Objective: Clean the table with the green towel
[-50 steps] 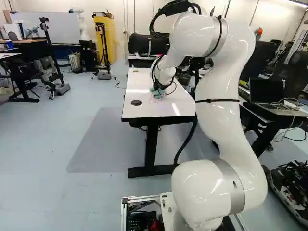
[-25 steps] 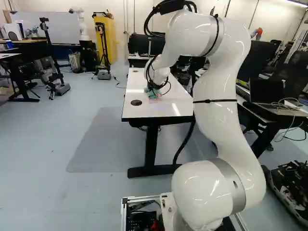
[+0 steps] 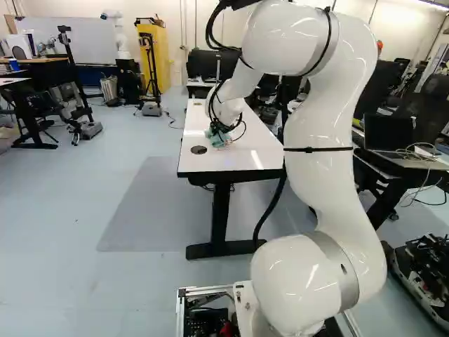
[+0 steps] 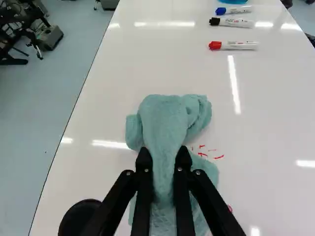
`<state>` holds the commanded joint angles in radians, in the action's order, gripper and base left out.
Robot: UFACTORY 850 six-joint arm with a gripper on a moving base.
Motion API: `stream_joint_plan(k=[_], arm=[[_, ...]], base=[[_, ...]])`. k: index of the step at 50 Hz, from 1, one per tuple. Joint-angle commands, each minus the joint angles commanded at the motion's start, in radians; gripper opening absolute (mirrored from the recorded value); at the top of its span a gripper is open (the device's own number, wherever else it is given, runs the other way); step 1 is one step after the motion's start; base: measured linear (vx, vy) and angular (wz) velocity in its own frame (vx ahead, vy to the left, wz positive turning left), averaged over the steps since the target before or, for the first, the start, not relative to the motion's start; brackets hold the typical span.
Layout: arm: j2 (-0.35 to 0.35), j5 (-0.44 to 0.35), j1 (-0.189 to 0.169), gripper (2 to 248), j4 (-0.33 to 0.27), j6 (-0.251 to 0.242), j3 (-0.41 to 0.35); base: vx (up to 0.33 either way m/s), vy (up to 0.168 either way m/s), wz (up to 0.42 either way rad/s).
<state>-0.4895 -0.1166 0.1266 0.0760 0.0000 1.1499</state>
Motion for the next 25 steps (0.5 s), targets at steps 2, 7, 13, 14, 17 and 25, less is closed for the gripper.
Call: stream_joint_plan(k=[2,7,13,14,17,25], arm=[[0.008,0.000,0.003,48,0.000,0.000,-0.010],[0.028,0.000,0.010,48,0.000,0.000,-0.036],[0.053,0.000,0.014,48,0.000,0.000,-0.069],[0.057,0.000,0.014,48,0.000,0.000,-0.074],[0.070,0.000,0.015,48,0.000,0.000,-0.091],[0.104,0.000,0.011,48,0.000,0.000,-0.134]], base=[[0.000,0.000,0.000],[0.000,0.000,0.000],[0.000,0.000,0.000],[0.000,0.000,0.000],[0.000,0.000,0.000],[0.000,0.000,0.000]])
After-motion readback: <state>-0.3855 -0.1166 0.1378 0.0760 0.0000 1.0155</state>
